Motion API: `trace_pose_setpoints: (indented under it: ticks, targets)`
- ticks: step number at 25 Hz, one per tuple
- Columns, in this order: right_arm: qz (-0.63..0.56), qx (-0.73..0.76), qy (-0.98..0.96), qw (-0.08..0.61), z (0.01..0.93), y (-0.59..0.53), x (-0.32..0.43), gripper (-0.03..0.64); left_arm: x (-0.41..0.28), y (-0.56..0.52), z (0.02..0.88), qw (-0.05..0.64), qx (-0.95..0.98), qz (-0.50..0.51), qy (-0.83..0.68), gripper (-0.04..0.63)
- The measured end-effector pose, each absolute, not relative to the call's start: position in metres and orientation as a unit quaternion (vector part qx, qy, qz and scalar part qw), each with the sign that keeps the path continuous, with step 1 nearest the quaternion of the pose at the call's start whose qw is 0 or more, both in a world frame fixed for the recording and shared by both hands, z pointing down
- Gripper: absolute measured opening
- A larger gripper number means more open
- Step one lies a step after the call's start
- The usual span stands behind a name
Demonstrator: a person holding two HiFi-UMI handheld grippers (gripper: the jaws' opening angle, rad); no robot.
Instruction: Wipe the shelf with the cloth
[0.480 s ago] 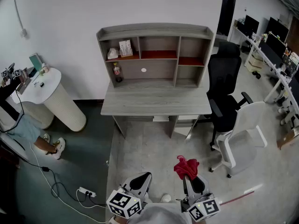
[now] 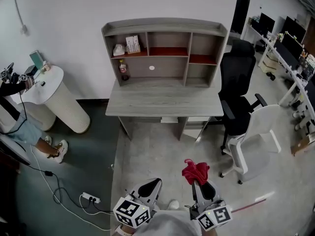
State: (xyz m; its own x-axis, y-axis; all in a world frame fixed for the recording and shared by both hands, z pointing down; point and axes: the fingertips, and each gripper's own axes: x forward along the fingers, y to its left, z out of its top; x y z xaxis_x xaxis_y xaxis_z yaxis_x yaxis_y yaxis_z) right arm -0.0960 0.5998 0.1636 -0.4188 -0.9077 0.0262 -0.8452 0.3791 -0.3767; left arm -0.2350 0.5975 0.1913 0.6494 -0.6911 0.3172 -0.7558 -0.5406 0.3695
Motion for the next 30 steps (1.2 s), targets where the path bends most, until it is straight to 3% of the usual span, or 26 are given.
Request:
trace_pose_setpoints:
  ticks: [19,30]
  targets:
    - [-0.191,-0.556,0.803,0.099,0.189,0.629,-0.003,0.093,-0.161,0.62,0.196,0.239,0.88,0.09,-0.401,0.006]
    - [-0.199,-0.528,0.818,0.108,0.196,0.625,0.013,0.094,-0.152,0.623,0.202,0.24,0.867,0.102,-0.425,0.006]
